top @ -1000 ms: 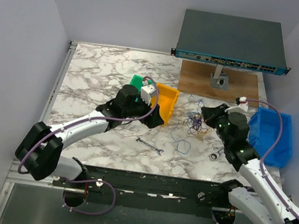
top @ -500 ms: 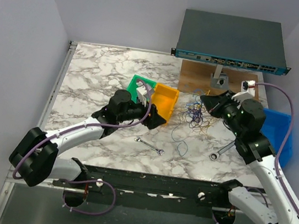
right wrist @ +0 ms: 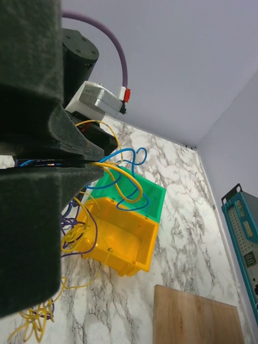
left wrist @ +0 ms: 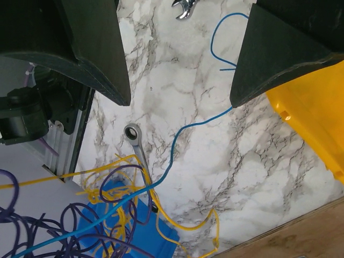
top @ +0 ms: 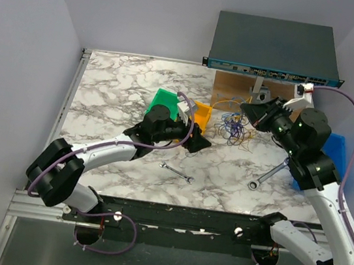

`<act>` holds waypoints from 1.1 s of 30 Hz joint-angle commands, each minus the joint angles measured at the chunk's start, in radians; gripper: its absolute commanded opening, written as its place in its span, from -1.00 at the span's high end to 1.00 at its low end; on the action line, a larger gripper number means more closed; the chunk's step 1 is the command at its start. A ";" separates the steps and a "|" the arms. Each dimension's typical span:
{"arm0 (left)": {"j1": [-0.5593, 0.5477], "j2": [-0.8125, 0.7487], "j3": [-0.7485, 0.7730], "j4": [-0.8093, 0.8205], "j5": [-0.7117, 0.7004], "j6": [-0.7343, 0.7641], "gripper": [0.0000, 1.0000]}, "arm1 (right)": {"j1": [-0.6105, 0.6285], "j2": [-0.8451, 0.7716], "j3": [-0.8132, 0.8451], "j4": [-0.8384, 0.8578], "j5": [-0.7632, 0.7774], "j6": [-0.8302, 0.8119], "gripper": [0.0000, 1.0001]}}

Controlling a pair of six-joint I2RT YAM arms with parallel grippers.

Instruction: Untangle the cables

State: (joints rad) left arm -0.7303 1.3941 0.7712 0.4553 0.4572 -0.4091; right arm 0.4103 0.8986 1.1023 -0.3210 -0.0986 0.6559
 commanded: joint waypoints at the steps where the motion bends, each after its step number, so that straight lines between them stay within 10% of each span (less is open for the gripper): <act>1: -0.020 0.050 0.065 0.030 -0.013 0.000 -0.51 | -0.005 0.006 0.072 -0.048 -0.035 -0.003 0.98; 13: -0.048 0.135 0.196 -0.027 -0.010 0.026 -0.45 | -0.005 0.007 0.145 -0.062 -0.072 0.049 0.98; 22: -0.050 0.148 0.185 0.151 0.067 -0.072 0.11 | -0.006 -0.040 0.113 -0.055 0.023 0.106 0.98; 25: -0.049 0.150 0.183 0.165 0.079 -0.085 1.00 | -0.005 -0.063 0.084 -0.049 0.080 0.118 0.98; 33: 0.013 -0.037 0.095 -0.069 -0.094 -0.084 1.00 | -0.005 -0.138 -0.099 -0.117 0.491 0.091 0.98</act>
State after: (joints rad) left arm -0.7635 1.4933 0.9188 0.5125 0.4671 -0.4782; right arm 0.4103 0.7799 1.0897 -0.3721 0.1200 0.7589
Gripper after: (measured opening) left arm 0.015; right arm 0.100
